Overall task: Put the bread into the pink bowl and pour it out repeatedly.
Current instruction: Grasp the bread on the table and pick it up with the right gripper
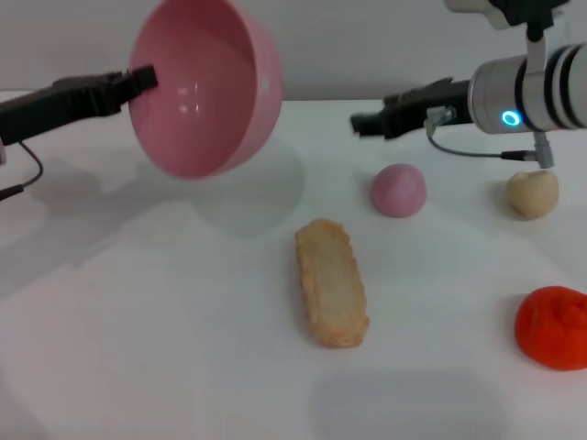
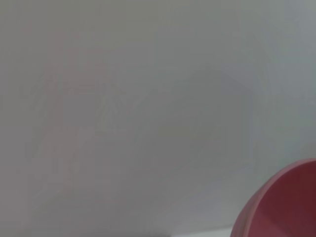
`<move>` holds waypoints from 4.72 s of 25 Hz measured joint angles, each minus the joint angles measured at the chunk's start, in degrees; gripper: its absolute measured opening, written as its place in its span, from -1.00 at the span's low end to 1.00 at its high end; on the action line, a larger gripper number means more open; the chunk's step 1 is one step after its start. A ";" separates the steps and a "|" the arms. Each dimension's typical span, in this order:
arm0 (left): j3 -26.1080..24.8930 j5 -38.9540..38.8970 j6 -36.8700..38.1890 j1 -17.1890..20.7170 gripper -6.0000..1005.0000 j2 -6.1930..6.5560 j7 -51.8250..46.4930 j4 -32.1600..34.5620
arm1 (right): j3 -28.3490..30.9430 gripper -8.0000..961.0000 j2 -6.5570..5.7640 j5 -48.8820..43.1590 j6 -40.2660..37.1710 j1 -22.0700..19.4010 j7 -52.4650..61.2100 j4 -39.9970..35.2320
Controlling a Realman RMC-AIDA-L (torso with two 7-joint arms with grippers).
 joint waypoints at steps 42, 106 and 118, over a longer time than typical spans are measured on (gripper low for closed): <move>-0.12 32.67 2.06 -0.09 -0.90 5.30 -16.46 7.38 | -6.86 0.18 3.22 0.79 -20.08 9.97 -1.18 8.39; 2.75 35.61 -0.28 -0.58 -0.90 3.05 -16.42 7.47 | -7.39 0.15 3.00 2.23 -12.01 7.19 -1.37 16.67; 2.85 35.60 -0.39 -0.70 -0.90 2.78 -16.41 7.69 | -9.29 -0.27 3.10 2.07 -7.93 3.65 -1.76 13.01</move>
